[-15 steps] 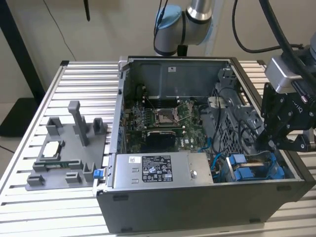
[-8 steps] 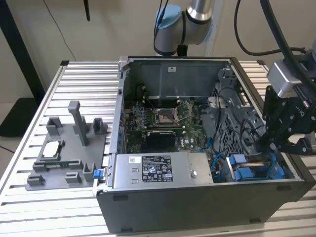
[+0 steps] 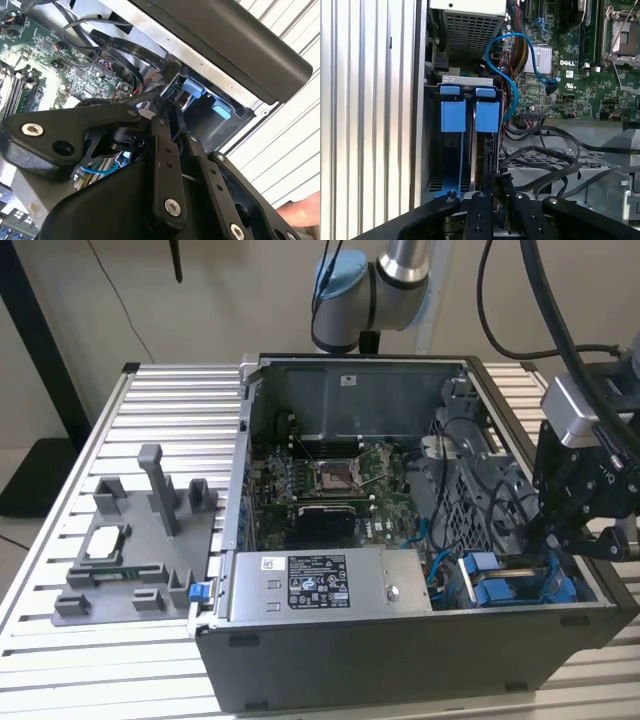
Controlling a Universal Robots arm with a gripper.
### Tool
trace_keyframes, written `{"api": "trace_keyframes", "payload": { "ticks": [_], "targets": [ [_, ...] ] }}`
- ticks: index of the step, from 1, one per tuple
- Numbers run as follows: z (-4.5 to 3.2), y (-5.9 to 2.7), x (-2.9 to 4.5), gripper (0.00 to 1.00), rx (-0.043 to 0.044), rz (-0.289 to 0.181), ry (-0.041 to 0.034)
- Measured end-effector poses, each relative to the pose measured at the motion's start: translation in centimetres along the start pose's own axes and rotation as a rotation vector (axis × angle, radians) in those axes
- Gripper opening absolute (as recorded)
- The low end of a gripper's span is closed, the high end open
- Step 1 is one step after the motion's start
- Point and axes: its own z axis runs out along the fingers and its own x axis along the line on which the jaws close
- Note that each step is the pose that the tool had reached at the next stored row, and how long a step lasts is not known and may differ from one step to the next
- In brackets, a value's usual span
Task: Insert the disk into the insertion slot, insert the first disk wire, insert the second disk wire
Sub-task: 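Insert the first disk wire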
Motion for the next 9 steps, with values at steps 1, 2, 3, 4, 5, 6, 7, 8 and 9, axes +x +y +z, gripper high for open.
{"api": "trace_keyframes", "payload": {
  "ticks": [1,2,3,4,5,6,7,8,9],
  "targets": [
    [0.04,-0.01,0.01,0.0,0.0005,0.004,-0.0001],
    [0.08,-0.01,0.01,0.0,0.001,0.008,-0.0004],
    [0.11,-0.01,0.02,0.0,0.0014,0.011,-0.0003],
    [0.13,-0.01,0.03,0.0,0.0016,0.012,-0.0003],
    [0.17,-0.01,0.06,0.0,0.0019,0.014,-0.0006],
    [0.2,-0.01,0.08,0.0,0.0021,0.016,-0.0007],
    [0.21,-0.01,0.09,0.0,0.0022,0.017,-0.0006],
    [0.23,-0.01,0.09,0.0,0.0023,0.017,-0.0005],
    [0.25,-0.01,0.09,0.0,0.0023,0.017,-0.0005]
  ]
}}
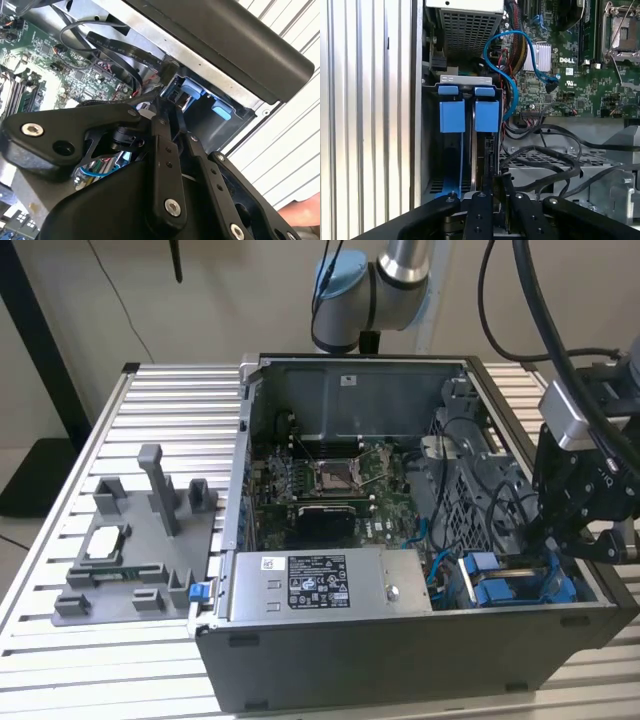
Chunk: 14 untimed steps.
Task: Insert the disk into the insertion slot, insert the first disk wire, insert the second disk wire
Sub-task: 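Insert the first disk wire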
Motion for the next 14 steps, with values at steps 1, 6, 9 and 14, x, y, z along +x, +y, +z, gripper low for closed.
{"api": "trace_keyframes", "payload": {
  "ticks": [1,6,9,14],
  "targets": [
    [0.03,0.0,0.01,0.0,0.0,0.0,-0.0002],
    [0.18,0.0,0.03,0.0,0.0,0.001,-0.0002],
    [0.26,-0.01,0.04,0.0,0.0001,0.001,-0.0002],
    [0.4,-0.01,0.06,0.0,0.0001,0.001,-0.0004]
  ]
}}
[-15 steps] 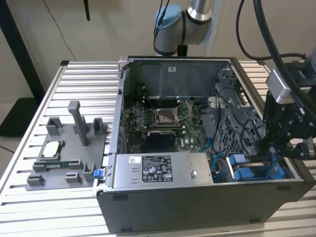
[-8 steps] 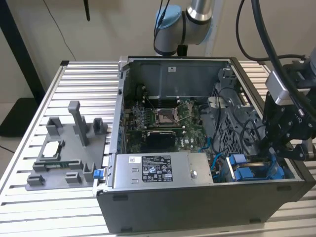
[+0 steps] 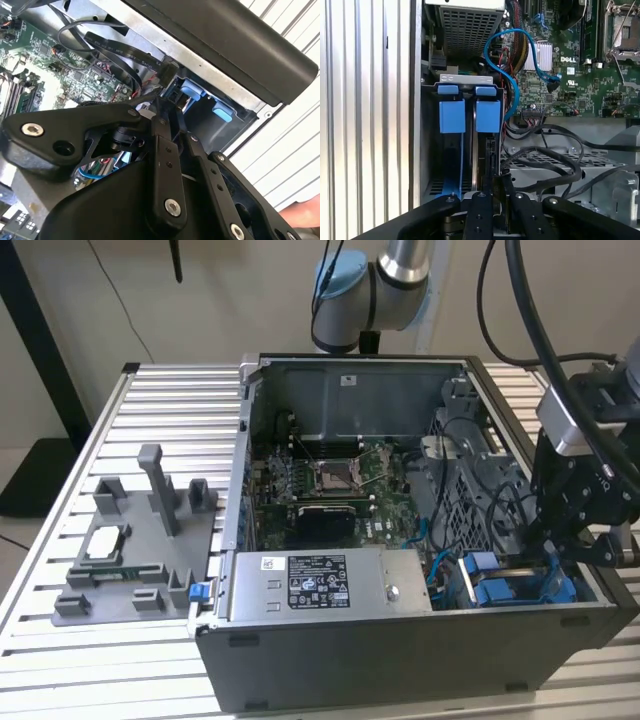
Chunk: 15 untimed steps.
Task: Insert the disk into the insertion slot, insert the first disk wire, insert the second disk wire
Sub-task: 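Insert the first disk wire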
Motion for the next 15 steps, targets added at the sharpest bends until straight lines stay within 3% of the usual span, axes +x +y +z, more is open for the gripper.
{"api": "trace_keyframes", "payload": {
  "ticks": [10,11,15],
  "targets": [
    [0.64,-0.02,0.08,0.0,0.0001,0.0,-0.0003],
    [0.74,-0.02,0.1,1.0,0.0,0.0,-0.0022],
    [0.46,-0.01,0.06,1.0,-0.0003,0.0,-0.0019]
  ]
}}
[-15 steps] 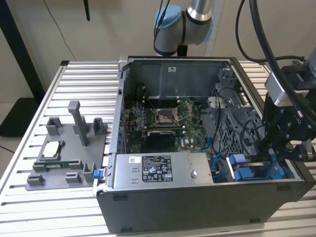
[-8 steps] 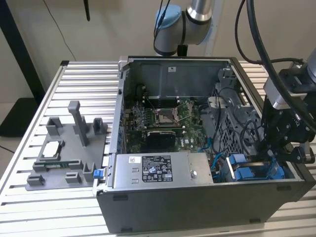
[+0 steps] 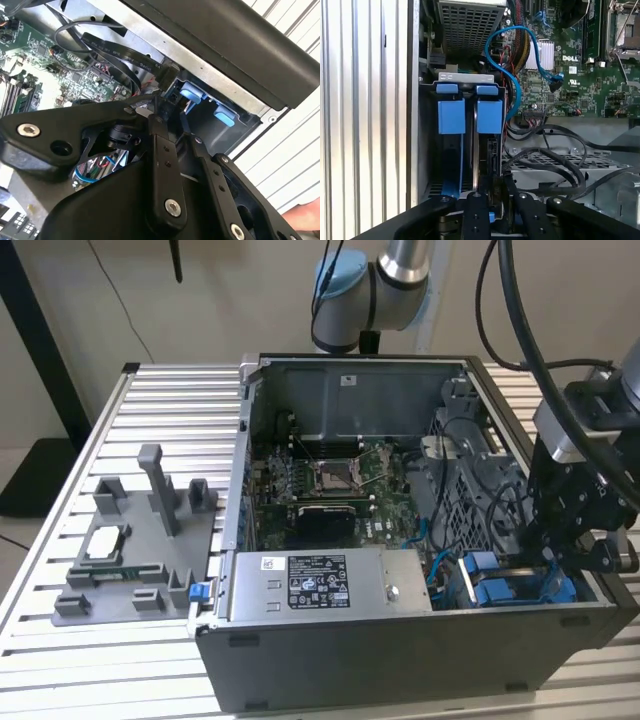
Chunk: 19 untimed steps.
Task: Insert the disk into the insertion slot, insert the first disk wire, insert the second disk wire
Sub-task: 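Insert the first disk wire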
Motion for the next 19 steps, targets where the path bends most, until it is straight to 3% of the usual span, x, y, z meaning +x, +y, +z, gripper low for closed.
{"api": "trace_keyframes", "payload": {
  "ticks": [10,19],
  "targets": [
    [-2.04,0.07,-0.28,1.0,-0.0007,0.0,0.0007],
    [-2.83,0.06,-0.9,1.0,-0.0007,0.0,0.0016]
  ]
}}
